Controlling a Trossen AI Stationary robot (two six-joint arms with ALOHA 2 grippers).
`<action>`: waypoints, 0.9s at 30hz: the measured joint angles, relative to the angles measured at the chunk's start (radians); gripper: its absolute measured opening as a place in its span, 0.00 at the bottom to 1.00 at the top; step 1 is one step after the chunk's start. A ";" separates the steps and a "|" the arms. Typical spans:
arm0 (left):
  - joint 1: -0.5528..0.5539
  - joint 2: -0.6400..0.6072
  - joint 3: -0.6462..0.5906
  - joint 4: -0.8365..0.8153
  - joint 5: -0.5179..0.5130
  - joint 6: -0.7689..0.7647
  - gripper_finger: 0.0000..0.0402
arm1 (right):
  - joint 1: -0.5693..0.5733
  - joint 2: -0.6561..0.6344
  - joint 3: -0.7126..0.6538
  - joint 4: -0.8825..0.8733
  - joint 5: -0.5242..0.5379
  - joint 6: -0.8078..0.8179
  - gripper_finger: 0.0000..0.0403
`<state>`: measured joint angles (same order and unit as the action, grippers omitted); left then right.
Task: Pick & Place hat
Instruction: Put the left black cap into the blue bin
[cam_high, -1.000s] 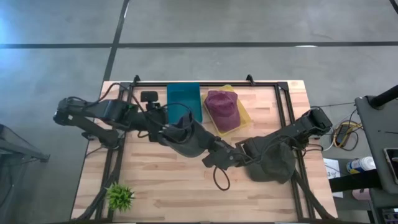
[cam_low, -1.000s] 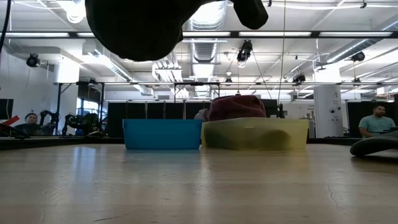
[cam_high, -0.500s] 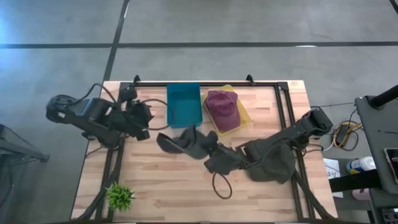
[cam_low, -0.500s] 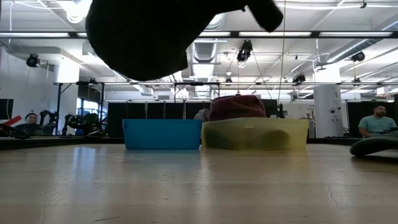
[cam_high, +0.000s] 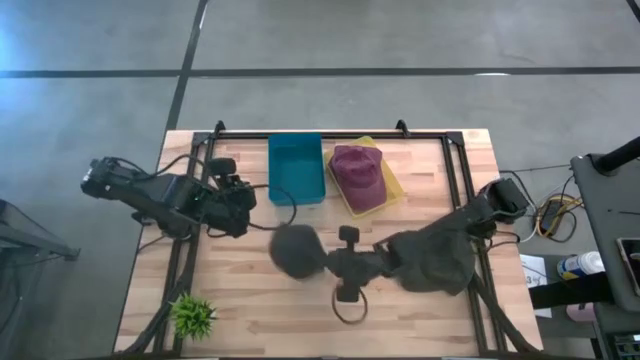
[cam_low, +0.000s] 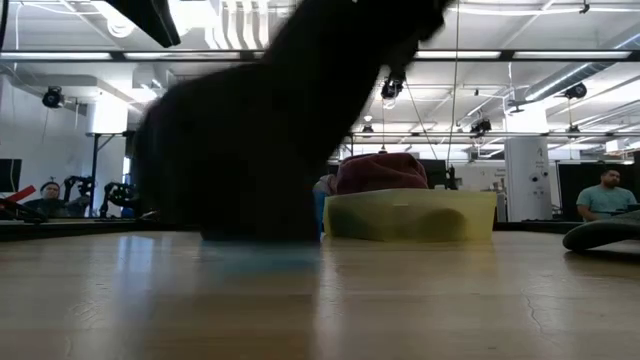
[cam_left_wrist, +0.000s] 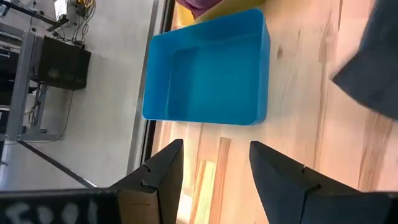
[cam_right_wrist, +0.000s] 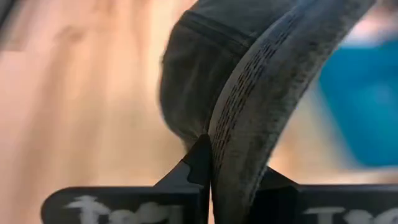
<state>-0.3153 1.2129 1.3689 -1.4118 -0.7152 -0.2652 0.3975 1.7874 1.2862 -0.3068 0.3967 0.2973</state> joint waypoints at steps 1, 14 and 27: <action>0.000 0.001 0.000 0.006 0.002 -0.005 0.44 | -0.013 0.005 -0.025 0.020 -0.075 0.063 0.03; -0.032 -0.012 -0.043 0.150 0.319 -0.278 0.44 | -0.153 0.080 -0.526 1.198 -0.453 0.829 0.03; -0.218 -0.075 -0.550 0.877 0.518 -0.926 0.44 | -0.115 0.218 -0.602 1.302 -0.262 1.090 0.03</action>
<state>-0.5334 1.1378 0.8188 -0.5346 -0.1975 -1.1916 0.2827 2.0052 0.6843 0.9949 0.1349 1.3870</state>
